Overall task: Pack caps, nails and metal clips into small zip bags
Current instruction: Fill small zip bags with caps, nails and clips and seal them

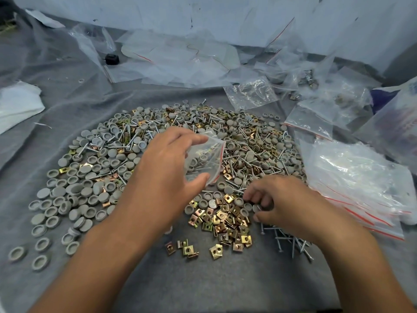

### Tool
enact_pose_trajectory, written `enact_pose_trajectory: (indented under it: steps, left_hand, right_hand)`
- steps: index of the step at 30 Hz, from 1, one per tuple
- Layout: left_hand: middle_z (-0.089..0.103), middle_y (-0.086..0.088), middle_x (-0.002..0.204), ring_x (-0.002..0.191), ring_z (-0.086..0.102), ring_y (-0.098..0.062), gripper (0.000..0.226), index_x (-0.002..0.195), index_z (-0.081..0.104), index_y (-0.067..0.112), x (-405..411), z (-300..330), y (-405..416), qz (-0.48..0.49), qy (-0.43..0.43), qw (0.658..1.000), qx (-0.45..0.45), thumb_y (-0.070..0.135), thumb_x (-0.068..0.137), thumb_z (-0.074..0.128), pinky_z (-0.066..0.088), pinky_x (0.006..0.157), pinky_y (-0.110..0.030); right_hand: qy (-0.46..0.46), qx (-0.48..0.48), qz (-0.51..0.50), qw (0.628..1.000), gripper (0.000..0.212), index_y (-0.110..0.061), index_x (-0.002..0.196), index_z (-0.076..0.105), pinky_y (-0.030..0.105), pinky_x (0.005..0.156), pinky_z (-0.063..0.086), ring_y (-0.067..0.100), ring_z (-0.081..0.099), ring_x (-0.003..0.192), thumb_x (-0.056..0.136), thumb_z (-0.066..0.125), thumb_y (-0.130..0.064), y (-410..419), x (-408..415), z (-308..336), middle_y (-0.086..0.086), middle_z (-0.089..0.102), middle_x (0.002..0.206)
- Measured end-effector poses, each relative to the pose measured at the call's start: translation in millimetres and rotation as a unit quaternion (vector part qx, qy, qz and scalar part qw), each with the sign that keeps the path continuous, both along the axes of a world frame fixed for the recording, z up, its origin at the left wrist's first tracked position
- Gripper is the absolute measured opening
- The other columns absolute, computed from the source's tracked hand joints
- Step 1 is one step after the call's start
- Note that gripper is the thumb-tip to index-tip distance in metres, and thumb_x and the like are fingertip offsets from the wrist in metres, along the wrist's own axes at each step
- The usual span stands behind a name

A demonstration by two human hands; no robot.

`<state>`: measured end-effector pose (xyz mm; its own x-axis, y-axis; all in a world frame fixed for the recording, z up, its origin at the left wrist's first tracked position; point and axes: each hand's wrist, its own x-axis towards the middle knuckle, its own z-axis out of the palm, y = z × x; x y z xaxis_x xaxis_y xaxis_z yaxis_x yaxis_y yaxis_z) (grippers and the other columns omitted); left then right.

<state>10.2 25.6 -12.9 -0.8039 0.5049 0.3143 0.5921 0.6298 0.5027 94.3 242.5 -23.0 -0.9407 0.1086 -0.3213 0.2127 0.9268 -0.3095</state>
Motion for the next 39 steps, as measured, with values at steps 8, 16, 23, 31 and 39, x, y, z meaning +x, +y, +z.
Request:
enact_pose_trajectory:
  steps: [8,16,23,31,39]
  left_hand:
    - [0.043,0.024,0.121,0.101,0.04,0.004,0.062,0.137,0.053,0.031,1.5,-0.1,1.5,-0.004,-0.004,1.0,-0.002,0.037,0.079,0.075,0.033,0.098,-0.018]
    - [0.044,0.024,0.119,0.101,0.041,0.002,0.063,0.137,0.053,0.032,0.6,0.5,-0.3,-0.002,-0.008,1.0,0.0,0.038,0.078,0.073,0.035,0.096,-0.019]
    - [0.042,0.025,0.12,0.101,0.04,0.003,0.063,0.137,0.053,0.033,-0.9,-1.7,-2.3,0.003,0.003,1.0,0.003,0.038,0.079,0.076,0.034,0.099,-0.02]
    - [0.043,0.025,0.119,0.1,0.041,0.003,0.062,0.137,0.053,0.033,-2.2,-3.0,-3.2,0.005,0.004,1.0,0.005,0.039,0.079,0.075,0.035,0.099,-0.02]
    - [0.042,0.026,0.119,0.1,0.04,0.004,0.061,0.137,0.053,0.033,-2.4,-3.3,-3.5,0.003,0.006,1.0,0.004,0.04,0.08,0.074,0.034,0.099,-0.02]
  right_hand:
    - [0.038,0.031,-0.007,0.999,0.022,-0.039,0.101,0.067,0.021,0.07,0.051,-0.004,0.06,0.08,0.086,0.075,-0.026,-7.2,-1.6,-5.6,-0.022,0.063,0.089]
    - [0.06,0.033,-0.011,0.998,0.014,-0.034,0.097,0.068,0.03,0.077,0.057,0.005,0.058,0.085,0.087,0.069,-0.024,-13.2,-3.9,-9.9,-0.015,0.055,0.096]
    - [0.061,0.036,-0.003,0.997,0.013,-0.037,0.092,0.065,0.021,0.07,0.053,-0.003,0.057,0.078,0.088,0.07,-0.026,-6.1,-3.2,-7.8,-0.019,0.056,0.091]
    - [0.074,0.024,-0.017,0.997,0.016,-0.032,0.081,0.059,0.019,0.059,0.05,0.001,0.059,0.07,0.086,0.071,-0.023,-3.3,-0.6,-8.7,-0.015,0.06,0.08]
    - [0.039,-0.053,0.037,0.997,0.013,-0.045,0.095,0.067,0.011,0.063,0.048,-0.013,0.059,0.083,0.093,0.071,-0.032,-0.5,1.5,-3.4,-0.026,0.063,0.088]
